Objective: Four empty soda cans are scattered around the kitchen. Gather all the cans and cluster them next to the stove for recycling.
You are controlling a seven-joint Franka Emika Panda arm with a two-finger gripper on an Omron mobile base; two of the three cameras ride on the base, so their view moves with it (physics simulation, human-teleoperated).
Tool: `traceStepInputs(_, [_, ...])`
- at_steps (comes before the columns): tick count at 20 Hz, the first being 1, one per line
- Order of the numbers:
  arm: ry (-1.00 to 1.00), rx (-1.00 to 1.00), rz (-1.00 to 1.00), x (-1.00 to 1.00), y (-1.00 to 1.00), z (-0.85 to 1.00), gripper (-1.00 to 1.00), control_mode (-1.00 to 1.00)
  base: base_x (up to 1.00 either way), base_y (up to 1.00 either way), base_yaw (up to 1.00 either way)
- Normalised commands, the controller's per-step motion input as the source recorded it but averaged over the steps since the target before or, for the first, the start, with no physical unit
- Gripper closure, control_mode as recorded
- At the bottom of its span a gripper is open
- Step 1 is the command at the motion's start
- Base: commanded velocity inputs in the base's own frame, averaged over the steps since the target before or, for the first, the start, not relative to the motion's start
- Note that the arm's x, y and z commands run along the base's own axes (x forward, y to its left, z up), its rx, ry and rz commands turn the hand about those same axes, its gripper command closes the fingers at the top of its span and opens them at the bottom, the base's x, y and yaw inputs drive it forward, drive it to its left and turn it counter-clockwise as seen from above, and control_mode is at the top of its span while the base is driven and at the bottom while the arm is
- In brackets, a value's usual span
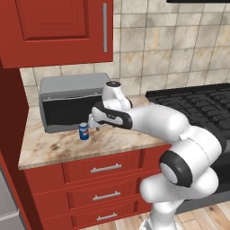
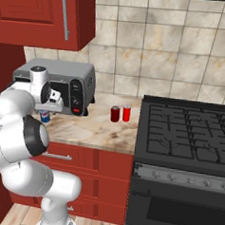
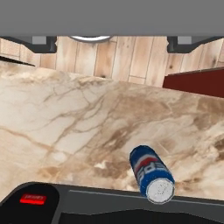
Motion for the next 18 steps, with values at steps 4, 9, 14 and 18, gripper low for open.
traceStepInputs(4, [0.0, 0.0, -0.06, 0.04, 0.17, 0.04, -1.0, -1.0, 0.0, 0.0, 0.0])
traceStepInputs(9, [0.0, 0.0, -0.06, 0.13, 0.15, 0.02, -1.0, -1.0, 0.0, 0.0, 0.0])
traceStepInputs(14, [0.0, 0.0, -0.03, 0.2, 0.15, 0.01, -1.0, -1.0, 0.0, 0.0, 0.0])
traceStepInputs(18, [0.0, 0.0, -0.03, 0.2, 0.16, 0.0, -1.0, -1.0, 0.0, 0.0, 0.0])
